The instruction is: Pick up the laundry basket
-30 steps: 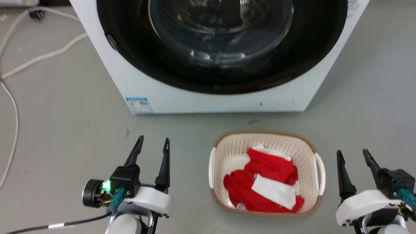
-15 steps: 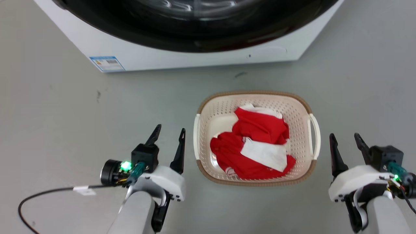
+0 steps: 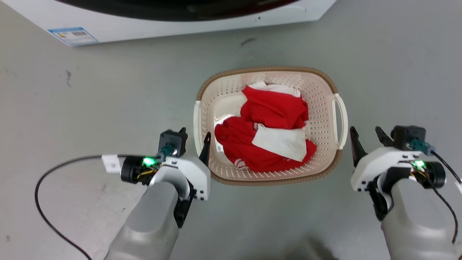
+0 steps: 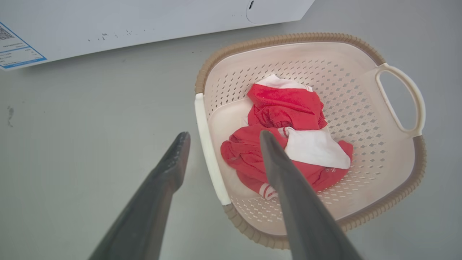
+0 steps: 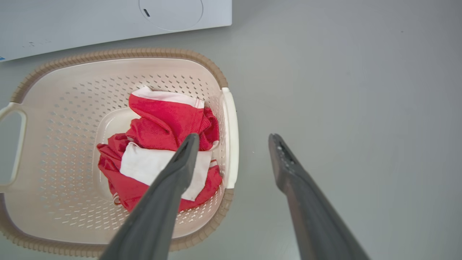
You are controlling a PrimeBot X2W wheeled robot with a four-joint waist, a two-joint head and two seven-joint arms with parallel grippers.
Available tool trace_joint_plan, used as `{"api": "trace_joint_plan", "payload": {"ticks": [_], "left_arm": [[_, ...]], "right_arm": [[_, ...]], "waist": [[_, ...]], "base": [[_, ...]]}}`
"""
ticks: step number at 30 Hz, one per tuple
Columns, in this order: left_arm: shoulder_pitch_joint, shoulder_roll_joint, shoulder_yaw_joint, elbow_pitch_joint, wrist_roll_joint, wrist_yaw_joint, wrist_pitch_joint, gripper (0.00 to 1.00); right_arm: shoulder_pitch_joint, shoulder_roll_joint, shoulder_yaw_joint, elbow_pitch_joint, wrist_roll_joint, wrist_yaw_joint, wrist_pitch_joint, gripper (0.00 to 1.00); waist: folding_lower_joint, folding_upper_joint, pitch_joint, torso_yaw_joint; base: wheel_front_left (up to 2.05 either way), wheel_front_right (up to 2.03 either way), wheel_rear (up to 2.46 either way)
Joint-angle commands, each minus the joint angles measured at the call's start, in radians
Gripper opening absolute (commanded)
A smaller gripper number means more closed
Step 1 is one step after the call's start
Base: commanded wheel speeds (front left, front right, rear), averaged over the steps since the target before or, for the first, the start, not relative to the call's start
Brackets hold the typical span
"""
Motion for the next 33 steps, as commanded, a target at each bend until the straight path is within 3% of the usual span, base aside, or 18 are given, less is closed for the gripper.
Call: {"api": "trace_joint_plan", "payload": {"ticks": [1,16,33], "left_arm": [[-0.042,0.001,-0.016,0.038,-0.014,0.006,0.010,1.00],[-0.308,0.001,-0.096,0.281,-0.087,0.012,0.085,1.00],[-0.467,0.001,-0.185,0.377,-0.147,0.018,0.188,1.00]], "right_arm": [[-0.051,0.001,0.006,0.050,-0.003,-0.001,-0.006,1.00],[-0.324,0.001,0.055,0.352,-0.027,-0.001,-0.003,1.00],[-0.434,0.000,0.176,0.418,0.052,-0.001,0.045,1.00]], "waist": [[-0.0001,0.0000,0.029,-0.017],[-0.0001,0.0000,0.163,-0.043],[-0.0001,0.0000,0.268,-0.071]], "base": [[0.00,0.00,0.00],[0.00,0.00,0.00],[0.00,0.00,0.00]]}}
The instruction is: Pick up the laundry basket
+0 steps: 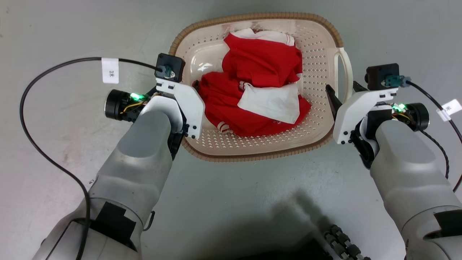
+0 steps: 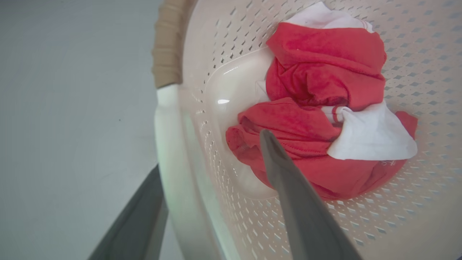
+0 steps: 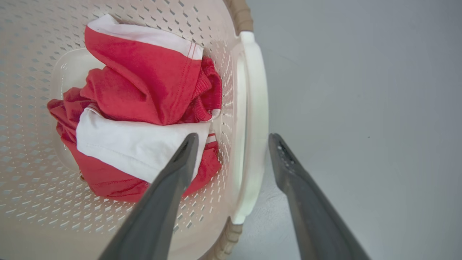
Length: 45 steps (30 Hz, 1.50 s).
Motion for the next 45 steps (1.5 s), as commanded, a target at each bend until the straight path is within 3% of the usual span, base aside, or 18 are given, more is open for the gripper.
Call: {"api": "trace_joint_plan", "payload": {"ticks": [1,5,6,7,8,25,45], "left_arm": [[-0.017,0.001,-0.005,0.005,-0.008,0.005,0.005,1.00],[-0.039,0.001,-0.020,0.010,-0.025,0.001,0.017,1.00],[-0.042,0.001,-0.024,0.011,-0.028,0.000,0.020,0.92],[-0.045,0.001,-0.028,0.010,-0.034,-0.005,0.022,0.22],[-0.047,0.001,-0.031,0.011,-0.040,-0.009,0.024,0.00],[-0.039,-0.010,-0.083,0.017,-0.112,-0.020,-0.010,0.00],[0.087,-0.015,-0.117,0.039,-0.277,-0.014,0.150,0.00]], "right_arm": [[-0.017,0.000,0.011,0.004,0.010,-0.001,0.006,1.00],[-0.028,0.000,0.046,0.006,0.050,-0.001,0.017,1.00],[-0.029,0.000,0.054,0.006,0.064,-0.001,0.025,1.00],[-0.029,0.000,0.062,0.007,0.075,-0.001,0.030,0.46],[-0.030,0.000,0.071,0.007,0.087,-0.001,0.037,0.01],[-0.018,0.007,0.200,0.005,0.228,0.000,0.069,0.00],[0.074,0.006,0.411,-0.051,0.440,0.002,0.315,0.00]], "waist": [[-0.0001,0.0001,0.010,-0.003],[-0.0001,0.0001,0.028,-0.004],[-0.0001,0.0001,0.033,-0.003],[-0.0001,0.0001,0.036,-0.003],[-0.0001,0.0001,0.040,-0.003],[-0.0001,0.0001,0.012,-0.004],[-0.0001,0.0001,-0.332,0.085]], "base": [[0.00,0.00,0.00],[0.00,0.00,0.00],[0.00,0.00,0.00],[0.00,0.00,0.00],[0.00,0.00,0.00],[0.00,0.00,0.00],[0.00,0.00,0.00]]}}
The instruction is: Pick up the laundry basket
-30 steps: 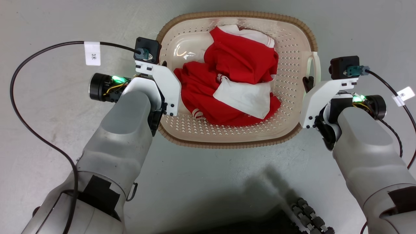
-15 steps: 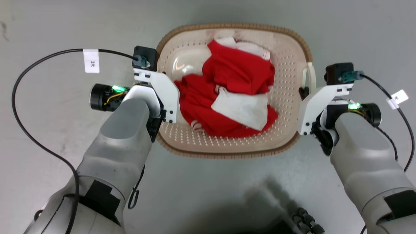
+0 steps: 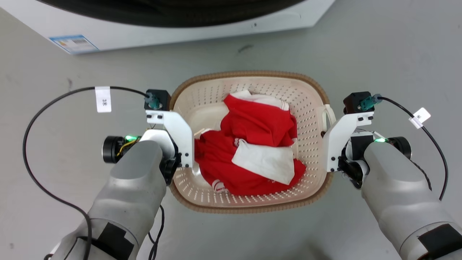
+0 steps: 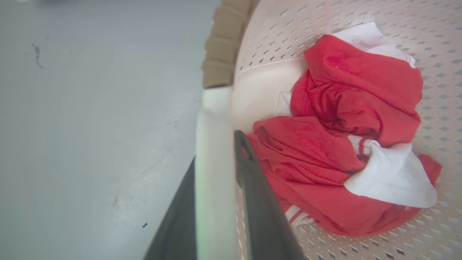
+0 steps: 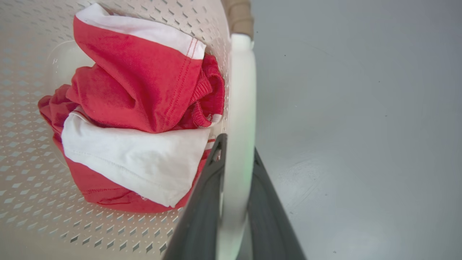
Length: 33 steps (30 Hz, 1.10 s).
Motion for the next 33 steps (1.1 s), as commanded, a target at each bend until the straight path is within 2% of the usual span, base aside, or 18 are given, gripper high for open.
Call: {"api": "trace_joint_plan", "payload": {"ticks": [1,20,26,33], "left_arm": [[0.019,-0.034,-0.007,-0.008,-0.011,-0.010,0.014,0.00],[0.125,-0.007,-0.007,0.010,-0.070,-0.004,0.222,0.00],[0.160,0.007,-0.009,0.011,-0.081,-0.002,0.273,0.00],[0.209,0.017,-0.009,0.012,-0.094,0.009,0.298,0.00]], "right_arm": [[0.005,0.025,0.021,-0.026,0.027,0.006,0.020,0.00],[0.068,0.000,0.219,-0.113,0.260,0.009,0.370,0.00],[0.082,-0.015,0.257,-0.110,0.306,0.009,0.434,0.00],[0.109,-0.014,0.294,-0.093,0.334,0.009,0.450,0.00]], "waist": [[0.0001,0.0000,-0.076,0.037],[0.0001,0.0000,-0.332,0.095],[0.0001,0.0000,-0.409,0.096],[0.0001,0.0000,-0.506,0.095]], "base": [[0.00,0.00,0.00],[0.00,0.00,0.00],[0.00,0.00,0.00],[0.00,0.00,0.00]]}}
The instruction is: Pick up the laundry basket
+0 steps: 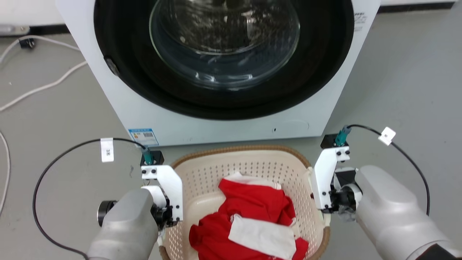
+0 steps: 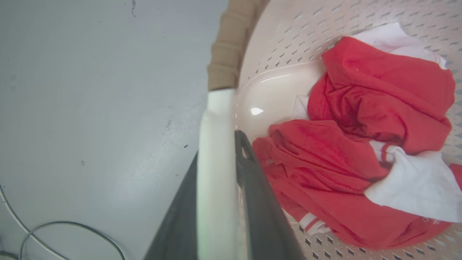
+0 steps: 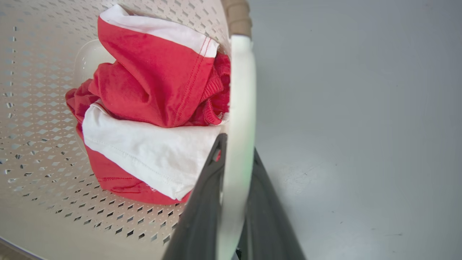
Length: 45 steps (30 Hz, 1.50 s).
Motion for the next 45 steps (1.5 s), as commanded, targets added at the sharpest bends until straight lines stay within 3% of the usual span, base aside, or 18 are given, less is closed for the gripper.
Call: {"api": "trace_joint_plan", "payload": {"ticks": [1,18,45], "left_arm": [[0.031,-0.011,-0.002,-0.009,-0.007,0.000,0.004,0.00],[0.072,-0.025,-0.011,-0.008,-0.025,0.000,0.008,0.00],[0.092,-0.030,-0.025,-0.008,-0.044,0.008,0.010,0.00]], "right_arm": [[0.026,0.023,0.011,0.000,0.016,0.013,-0.003,0.00],[0.077,0.012,0.058,0.039,0.062,0.013,-0.019,0.00],[0.068,0.006,0.117,0.057,0.121,0.013,-0.038,0.00]], "waist": [[0.0002,-0.0001,-0.057,-0.001],[0.0002,-0.0001,-0.159,0.008],[0.0002,-0.0001,-0.161,0.012]], "base": [[0.00,0.00,0.00],[0.00,0.00,0.00],[0.00,0.00,0.00]]}}
